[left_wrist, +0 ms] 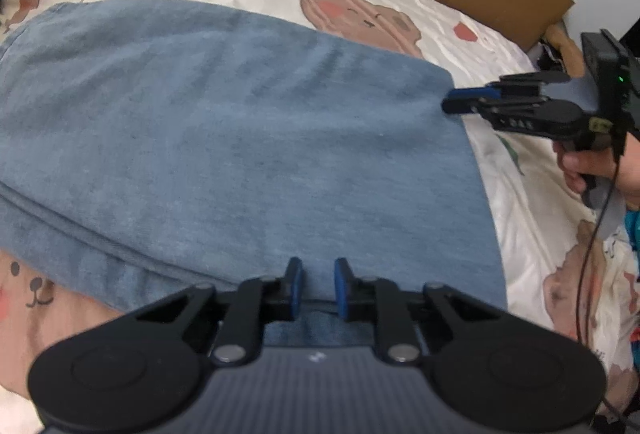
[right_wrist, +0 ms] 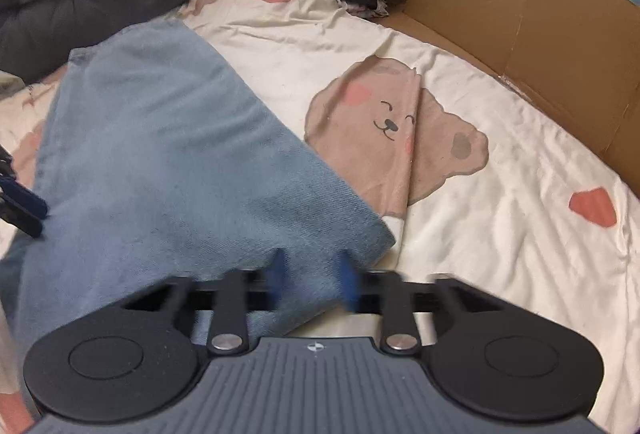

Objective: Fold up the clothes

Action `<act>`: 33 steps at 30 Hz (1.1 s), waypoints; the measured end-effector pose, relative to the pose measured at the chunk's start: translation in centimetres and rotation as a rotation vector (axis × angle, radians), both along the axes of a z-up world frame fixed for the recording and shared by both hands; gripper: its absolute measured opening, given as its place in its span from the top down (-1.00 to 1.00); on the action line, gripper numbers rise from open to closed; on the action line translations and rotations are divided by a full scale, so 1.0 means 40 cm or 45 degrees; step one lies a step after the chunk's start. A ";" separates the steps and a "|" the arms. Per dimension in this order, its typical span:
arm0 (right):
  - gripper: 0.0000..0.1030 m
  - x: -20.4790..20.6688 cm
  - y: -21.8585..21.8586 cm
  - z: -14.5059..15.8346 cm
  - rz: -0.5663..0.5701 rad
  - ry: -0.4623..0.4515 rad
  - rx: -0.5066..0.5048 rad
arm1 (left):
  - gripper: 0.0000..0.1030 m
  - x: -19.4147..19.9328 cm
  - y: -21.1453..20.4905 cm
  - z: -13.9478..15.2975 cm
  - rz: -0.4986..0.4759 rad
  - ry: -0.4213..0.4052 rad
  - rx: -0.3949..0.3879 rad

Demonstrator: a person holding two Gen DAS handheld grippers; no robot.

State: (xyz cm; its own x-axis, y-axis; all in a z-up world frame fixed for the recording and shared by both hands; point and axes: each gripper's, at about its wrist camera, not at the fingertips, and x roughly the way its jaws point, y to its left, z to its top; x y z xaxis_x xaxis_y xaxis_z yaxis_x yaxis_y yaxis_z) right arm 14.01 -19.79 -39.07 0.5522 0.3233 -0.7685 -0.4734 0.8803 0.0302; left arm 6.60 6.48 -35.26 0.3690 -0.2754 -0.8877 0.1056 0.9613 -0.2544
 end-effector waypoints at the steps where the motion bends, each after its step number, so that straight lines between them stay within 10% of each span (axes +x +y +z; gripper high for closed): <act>1: 0.55 0.006 0.000 0.000 -0.005 0.000 0.010 | 0.66 0.000 0.002 -0.002 0.009 0.013 -0.008; 9: 0.92 0.045 0.000 -0.028 0.035 0.001 -0.046 | 0.70 0.019 0.005 -0.032 0.046 0.093 -0.025; 33: 0.82 0.045 0.002 -0.038 -0.033 -0.072 -0.140 | 0.73 0.016 -0.006 -0.042 0.029 0.131 -0.033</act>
State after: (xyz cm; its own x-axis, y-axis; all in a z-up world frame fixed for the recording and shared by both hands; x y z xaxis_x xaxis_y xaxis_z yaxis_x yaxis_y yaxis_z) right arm 15.80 -19.72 -40.58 0.6025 0.2239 -0.7661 -0.4489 0.8887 -0.0933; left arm 7.24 6.24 -36.93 0.2824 -0.2917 -0.9139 0.0560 0.9560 -0.2879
